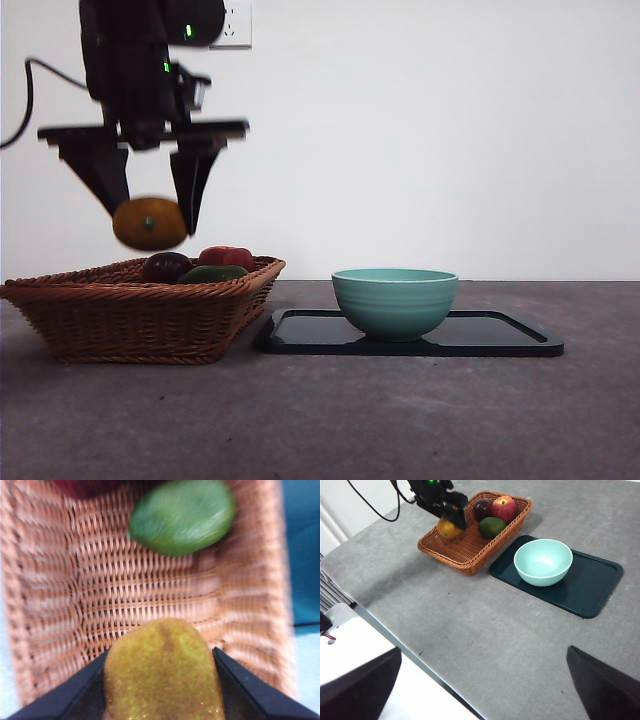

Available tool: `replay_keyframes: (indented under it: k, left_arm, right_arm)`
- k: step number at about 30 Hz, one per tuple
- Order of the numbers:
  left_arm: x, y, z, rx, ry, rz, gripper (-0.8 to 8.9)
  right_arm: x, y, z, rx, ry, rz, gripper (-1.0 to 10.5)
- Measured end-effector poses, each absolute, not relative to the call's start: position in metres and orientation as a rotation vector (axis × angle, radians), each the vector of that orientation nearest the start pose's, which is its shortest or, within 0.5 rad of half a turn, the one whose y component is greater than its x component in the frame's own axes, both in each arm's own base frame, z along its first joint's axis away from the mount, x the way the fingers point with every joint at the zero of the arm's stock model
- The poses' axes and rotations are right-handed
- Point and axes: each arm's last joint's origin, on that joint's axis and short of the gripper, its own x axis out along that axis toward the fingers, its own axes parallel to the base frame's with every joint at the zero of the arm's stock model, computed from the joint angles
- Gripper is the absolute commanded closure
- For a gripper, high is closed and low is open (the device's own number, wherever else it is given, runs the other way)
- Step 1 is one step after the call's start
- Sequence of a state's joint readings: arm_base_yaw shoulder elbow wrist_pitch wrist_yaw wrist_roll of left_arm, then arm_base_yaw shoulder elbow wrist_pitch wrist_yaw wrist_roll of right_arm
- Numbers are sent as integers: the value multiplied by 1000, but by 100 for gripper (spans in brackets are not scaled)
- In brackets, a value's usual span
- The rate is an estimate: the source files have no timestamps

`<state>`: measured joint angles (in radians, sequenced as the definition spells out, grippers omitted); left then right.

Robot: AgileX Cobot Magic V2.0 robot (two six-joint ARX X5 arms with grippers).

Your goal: Pick up the wifruite, put it on the bowl, pick up the plate, put it on desk

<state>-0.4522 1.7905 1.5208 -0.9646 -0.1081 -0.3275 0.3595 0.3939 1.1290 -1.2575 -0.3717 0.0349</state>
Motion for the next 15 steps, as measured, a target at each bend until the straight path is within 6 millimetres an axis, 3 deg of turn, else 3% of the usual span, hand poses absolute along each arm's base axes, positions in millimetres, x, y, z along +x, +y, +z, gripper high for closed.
replay_keyframes:
  k: [8, 15]
  left_arm:
    - [346, -162, 222, 77, 1281, -79, 599]
    - [352, -163, 210, 80, 1295, -72, 600]
  right_arm:
    - [-4, 10, 366, 36, 549, 705, 317]
    - [-4, 10, 366, 36, 549, 705, 317]
